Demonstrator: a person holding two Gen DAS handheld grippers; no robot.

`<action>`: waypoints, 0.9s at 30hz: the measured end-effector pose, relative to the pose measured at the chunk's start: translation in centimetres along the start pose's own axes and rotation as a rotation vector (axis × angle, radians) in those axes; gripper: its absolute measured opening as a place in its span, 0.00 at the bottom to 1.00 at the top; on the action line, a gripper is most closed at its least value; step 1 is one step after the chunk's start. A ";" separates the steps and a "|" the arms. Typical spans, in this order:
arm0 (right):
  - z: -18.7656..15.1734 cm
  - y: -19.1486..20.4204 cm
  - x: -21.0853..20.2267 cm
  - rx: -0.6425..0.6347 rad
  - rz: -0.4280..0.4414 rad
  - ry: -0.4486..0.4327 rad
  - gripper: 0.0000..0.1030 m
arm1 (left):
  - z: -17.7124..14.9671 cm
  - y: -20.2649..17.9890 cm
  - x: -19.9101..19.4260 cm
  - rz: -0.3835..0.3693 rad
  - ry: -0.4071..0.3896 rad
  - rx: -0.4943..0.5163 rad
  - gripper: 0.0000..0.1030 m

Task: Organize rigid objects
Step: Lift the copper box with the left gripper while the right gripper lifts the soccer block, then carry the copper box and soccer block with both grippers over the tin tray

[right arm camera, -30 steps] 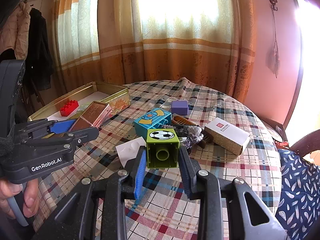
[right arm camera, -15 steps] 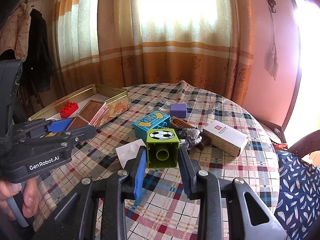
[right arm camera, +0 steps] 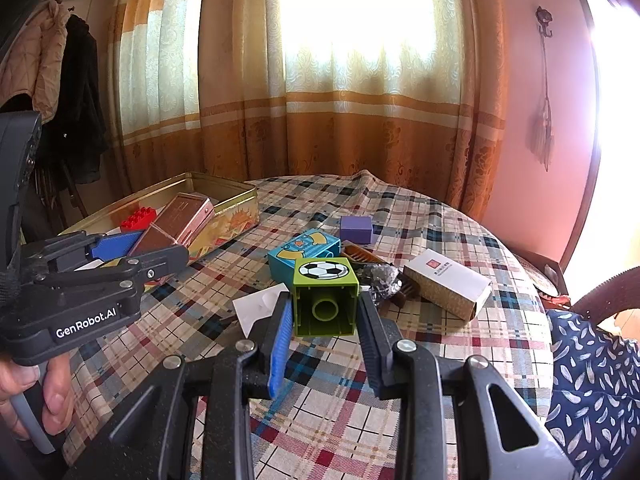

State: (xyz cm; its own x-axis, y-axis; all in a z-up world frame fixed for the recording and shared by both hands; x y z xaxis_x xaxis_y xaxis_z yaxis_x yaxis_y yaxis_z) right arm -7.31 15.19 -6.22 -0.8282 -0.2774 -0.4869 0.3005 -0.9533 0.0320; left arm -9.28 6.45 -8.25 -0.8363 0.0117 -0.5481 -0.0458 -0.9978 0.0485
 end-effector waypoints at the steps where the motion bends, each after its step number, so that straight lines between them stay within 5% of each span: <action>1: 0.0 0.0 -0.1 0.000 -0.001 -0.002 0.33 | 0.0 0.0 -0.1 0.002 -0.003 0.001 0.43; 27: 0.2 0.5 -0.7 -0.030 -0.006 -0.037 0.33 | 0.4 0.0 -1.2 0.018 -0.059 0.004 0.43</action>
State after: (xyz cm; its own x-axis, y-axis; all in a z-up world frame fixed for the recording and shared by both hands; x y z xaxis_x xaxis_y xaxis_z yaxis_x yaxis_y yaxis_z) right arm -6.69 14.90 -5.65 -0.8468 -0.2768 -0.4542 0.3094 -0.9509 0.0025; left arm -8.50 6.47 -7.29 -0.8679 -0.0022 -0.4968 -0.0328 -0.9976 0.0617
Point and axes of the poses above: each gripper's, at about its wrist camera, not at the fingertips, and x roughly the way its jaws point, y to its left, z to its top, the point moved 7 cm from there along x, roughly the way its jaws point, and after that the axes turned 3 degrees about z, right-handed, at the moved point
